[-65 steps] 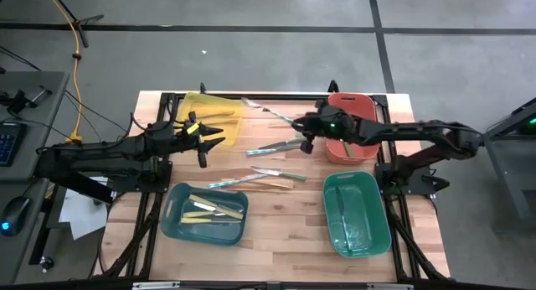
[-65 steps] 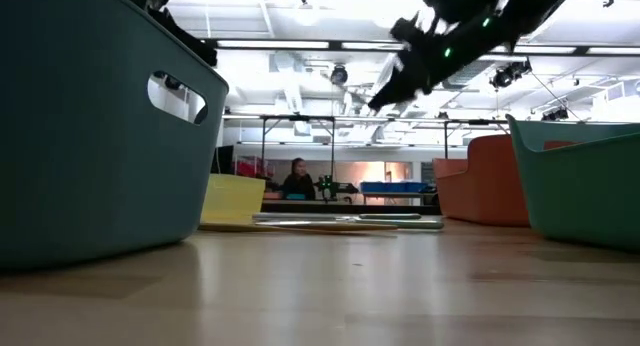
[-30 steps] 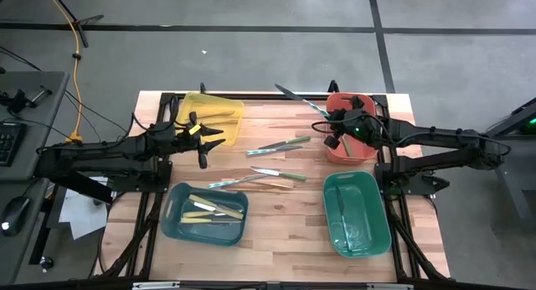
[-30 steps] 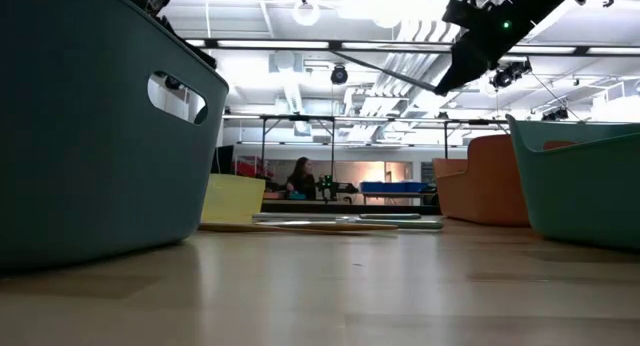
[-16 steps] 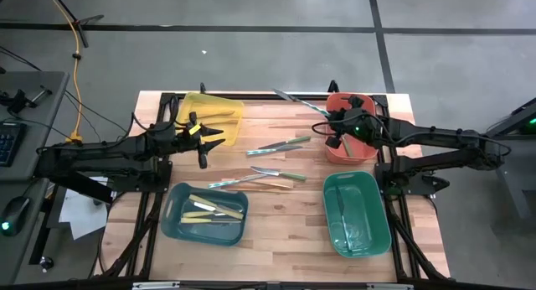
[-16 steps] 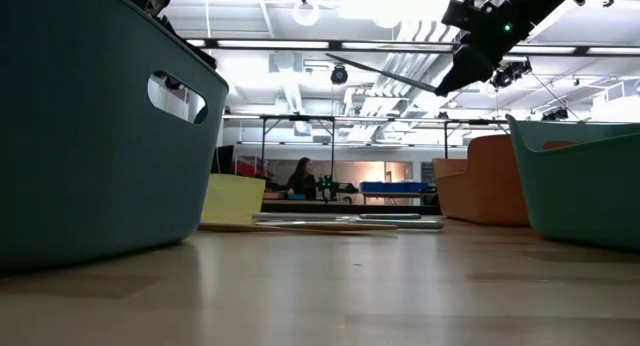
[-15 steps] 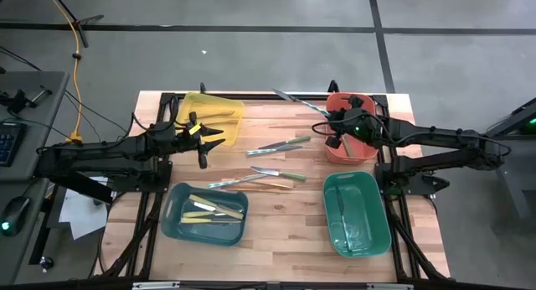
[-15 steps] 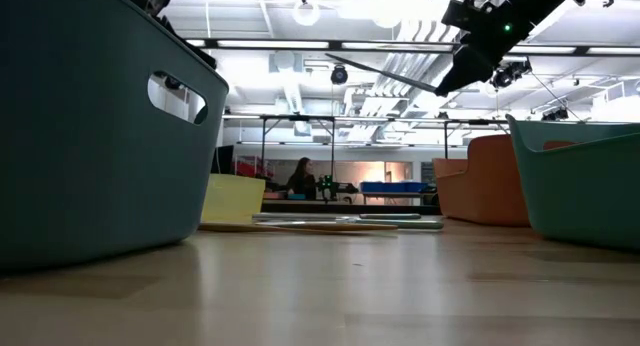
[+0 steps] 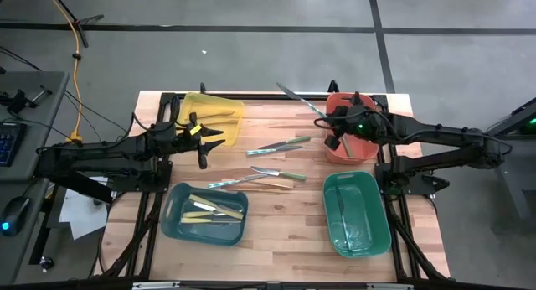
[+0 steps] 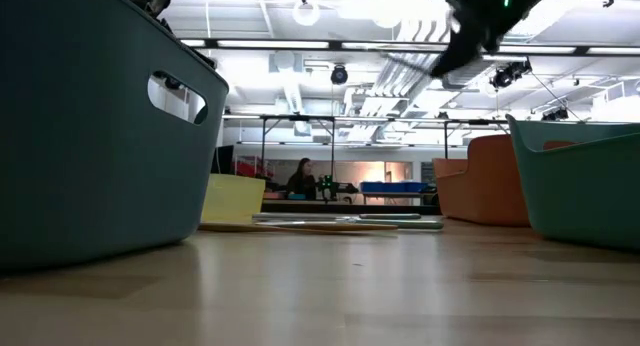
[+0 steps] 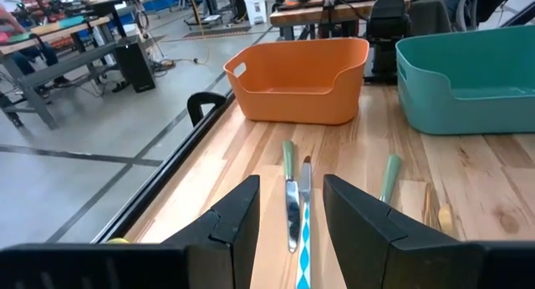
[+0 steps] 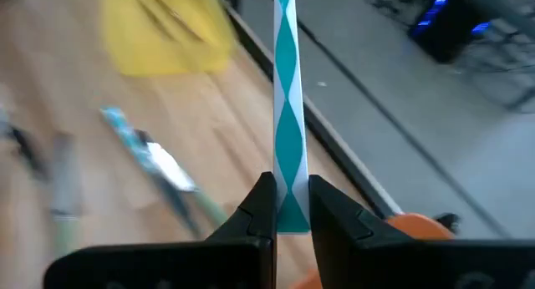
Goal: Sort silverware by color (type)
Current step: Put the patterned green knife into the green bin
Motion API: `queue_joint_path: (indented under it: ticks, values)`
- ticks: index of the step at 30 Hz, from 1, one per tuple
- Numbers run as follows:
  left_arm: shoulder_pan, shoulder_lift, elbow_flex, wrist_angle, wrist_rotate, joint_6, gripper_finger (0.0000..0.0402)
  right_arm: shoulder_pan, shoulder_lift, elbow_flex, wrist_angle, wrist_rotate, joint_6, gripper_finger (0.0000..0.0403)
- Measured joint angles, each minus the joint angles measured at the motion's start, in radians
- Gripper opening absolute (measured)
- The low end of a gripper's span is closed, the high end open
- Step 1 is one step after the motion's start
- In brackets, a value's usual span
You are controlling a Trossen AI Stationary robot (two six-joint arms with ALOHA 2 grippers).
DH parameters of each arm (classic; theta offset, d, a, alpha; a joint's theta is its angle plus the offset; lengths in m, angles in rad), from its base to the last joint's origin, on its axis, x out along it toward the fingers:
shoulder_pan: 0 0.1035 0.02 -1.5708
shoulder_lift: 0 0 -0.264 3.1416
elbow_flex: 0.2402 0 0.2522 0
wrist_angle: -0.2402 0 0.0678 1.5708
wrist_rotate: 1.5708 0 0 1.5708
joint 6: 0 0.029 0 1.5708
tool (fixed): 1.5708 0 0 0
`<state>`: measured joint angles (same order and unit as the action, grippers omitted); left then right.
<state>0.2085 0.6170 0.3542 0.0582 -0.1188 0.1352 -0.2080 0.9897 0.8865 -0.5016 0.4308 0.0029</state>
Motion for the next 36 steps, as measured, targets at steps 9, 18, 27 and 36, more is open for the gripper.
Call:
queue_joint_path:
  ticks: [9,18,27,36]
  values:
    - [0.000,0.000,0.000,0.005,0.000,-0.003,0.0122,0.147,0.003,0.151,-0.183,-0.004,0.283,0.0030]
    - [0.000,0.000,0.000,-0.002,0.005,-0.119,0.0122,0.217,0.003,0.157,-0.191,0.032,0.403,0.0030]
    - [0.000,0.000,0.000,0.030,0.005,-0.132,0.0122,0.224,0.003,0.157,-0.194,0.031,0.419,0.0030]
    - [0.000,0.000,0.000,0.023,0.005,-0.127,0.0122,0.348,0.057,0.157,-0.221,-0.116,0.594,0.0030]
